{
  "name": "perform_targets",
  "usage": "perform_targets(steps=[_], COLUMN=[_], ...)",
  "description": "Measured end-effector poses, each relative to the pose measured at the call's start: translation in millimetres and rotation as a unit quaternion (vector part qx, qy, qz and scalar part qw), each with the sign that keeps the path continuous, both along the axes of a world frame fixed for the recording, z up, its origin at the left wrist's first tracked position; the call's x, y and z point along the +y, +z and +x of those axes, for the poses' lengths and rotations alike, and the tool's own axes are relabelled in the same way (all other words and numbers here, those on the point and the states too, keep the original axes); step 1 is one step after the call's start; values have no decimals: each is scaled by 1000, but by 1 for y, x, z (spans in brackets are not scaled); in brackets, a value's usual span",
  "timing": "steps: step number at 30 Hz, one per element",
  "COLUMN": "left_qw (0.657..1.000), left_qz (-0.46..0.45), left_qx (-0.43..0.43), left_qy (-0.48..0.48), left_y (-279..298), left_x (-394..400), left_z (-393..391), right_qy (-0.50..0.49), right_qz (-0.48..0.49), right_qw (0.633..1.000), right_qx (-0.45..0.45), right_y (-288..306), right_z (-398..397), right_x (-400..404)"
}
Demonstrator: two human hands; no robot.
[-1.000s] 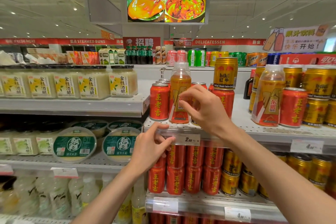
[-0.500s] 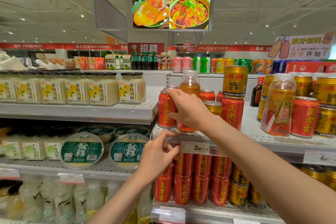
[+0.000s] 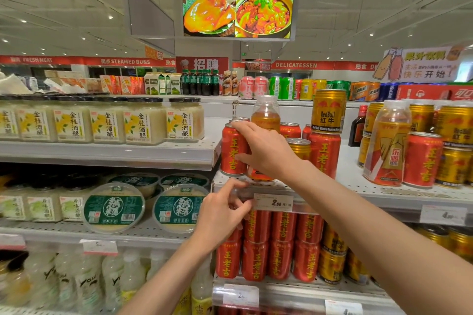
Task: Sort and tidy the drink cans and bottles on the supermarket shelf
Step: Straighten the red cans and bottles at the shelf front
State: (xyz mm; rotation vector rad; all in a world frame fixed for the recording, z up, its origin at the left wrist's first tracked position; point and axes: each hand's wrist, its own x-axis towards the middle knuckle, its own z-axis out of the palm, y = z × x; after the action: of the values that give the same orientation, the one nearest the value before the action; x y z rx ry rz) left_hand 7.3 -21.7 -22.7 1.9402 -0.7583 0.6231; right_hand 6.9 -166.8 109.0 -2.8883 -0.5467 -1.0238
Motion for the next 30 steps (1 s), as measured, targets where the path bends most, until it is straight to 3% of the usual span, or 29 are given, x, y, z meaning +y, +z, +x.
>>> perform_targets(steps=[2,5,8,16,30], left_qw=[1000,1000,1000,1000,999], left_qz=[5,14,24,20,19], left_qx=[3,-1,-4,2,-18], left_qy=[2,6,20,15,34], left_y=[1,3,7,9,8], left_x=[0,0,-3,-4,-6], left_z=[-1,-2,-2,-1,-2], right_qy=[31,65,23,-80,-62], right_qz=[25,57,53,-37,1], right_qw=[999,990,981,993,993], right_qx=[-15,-113,-184,-82,-103], right_y=[2,7,4,-25,-40], right_z=[-9,-26,-38,-25,-18], right_x=[-5,-24,-52,-73,-69])
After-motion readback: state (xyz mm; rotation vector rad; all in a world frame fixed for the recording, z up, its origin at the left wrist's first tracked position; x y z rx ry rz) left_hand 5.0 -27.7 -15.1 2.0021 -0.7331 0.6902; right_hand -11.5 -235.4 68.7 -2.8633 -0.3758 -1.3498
